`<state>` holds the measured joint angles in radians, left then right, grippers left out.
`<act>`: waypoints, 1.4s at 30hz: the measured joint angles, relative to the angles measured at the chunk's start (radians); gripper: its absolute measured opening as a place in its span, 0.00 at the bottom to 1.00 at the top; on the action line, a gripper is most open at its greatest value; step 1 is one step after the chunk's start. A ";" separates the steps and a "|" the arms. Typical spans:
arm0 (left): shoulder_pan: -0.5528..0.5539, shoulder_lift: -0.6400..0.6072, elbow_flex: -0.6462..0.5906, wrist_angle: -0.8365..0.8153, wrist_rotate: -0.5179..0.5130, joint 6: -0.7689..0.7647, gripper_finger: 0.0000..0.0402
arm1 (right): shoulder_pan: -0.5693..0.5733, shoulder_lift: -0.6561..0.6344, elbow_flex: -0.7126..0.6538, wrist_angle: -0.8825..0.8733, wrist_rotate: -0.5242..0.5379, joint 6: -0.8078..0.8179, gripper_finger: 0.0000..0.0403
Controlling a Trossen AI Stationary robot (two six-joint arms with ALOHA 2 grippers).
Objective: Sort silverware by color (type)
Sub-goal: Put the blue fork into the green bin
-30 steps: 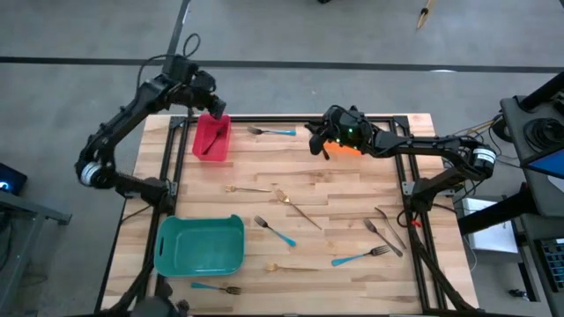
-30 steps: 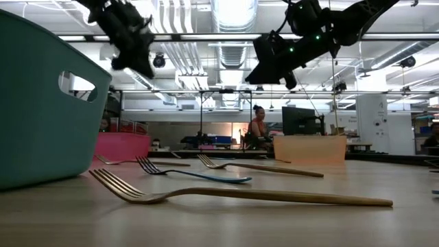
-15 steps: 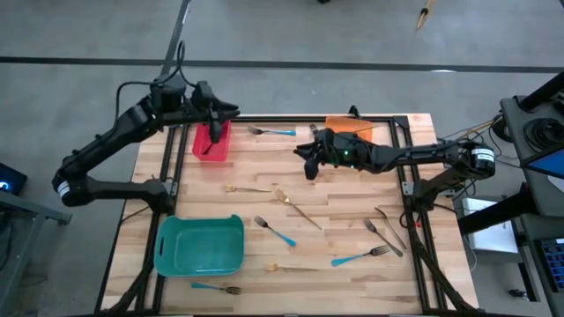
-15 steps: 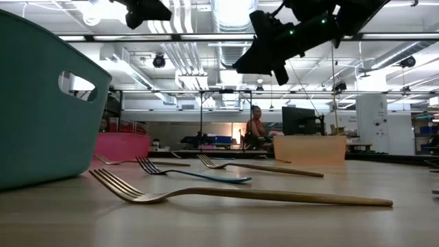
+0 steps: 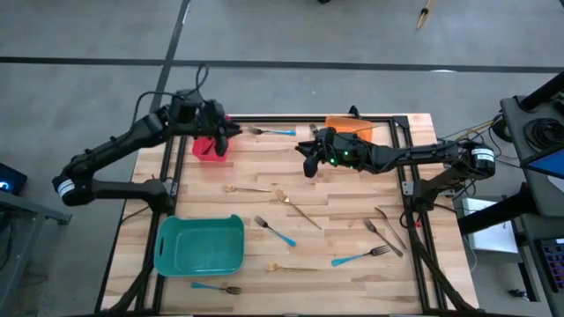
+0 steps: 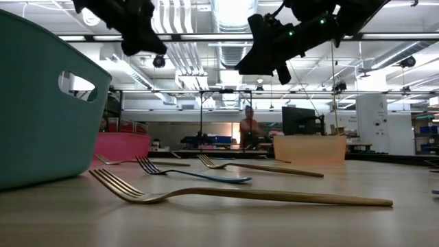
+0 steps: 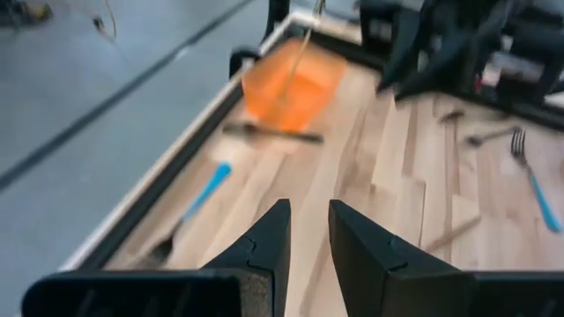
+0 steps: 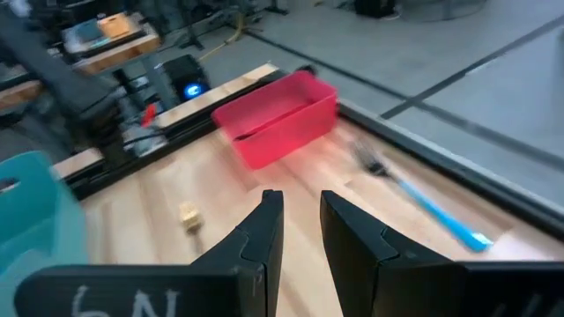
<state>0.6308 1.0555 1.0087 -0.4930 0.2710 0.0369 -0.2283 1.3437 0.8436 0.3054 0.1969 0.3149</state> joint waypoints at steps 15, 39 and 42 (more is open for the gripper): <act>0.000 -0.007 -0.261 0.134 0.000 -0.230 0.15 | -0.100 0.001 0.187 -0.231 0.012 -0.245 0.17; -0.002 0.007 -0.360 0.562 -0.131 -0.278 0.15 | -0.192 0.002 0.232 -0.284 -0.093 -0.362 0.17; -0.019 0.008 -0.387 0.637 -0.117 -0.336 0.15 | -0.188 0.002 0.231 -0.270 -0.093 -0.324 0.17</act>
<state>0.6122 1.0637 0.6214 0.1440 0.1536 -0.2995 -0.4161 1.3460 1.0744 0.0352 0.1039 -0.0095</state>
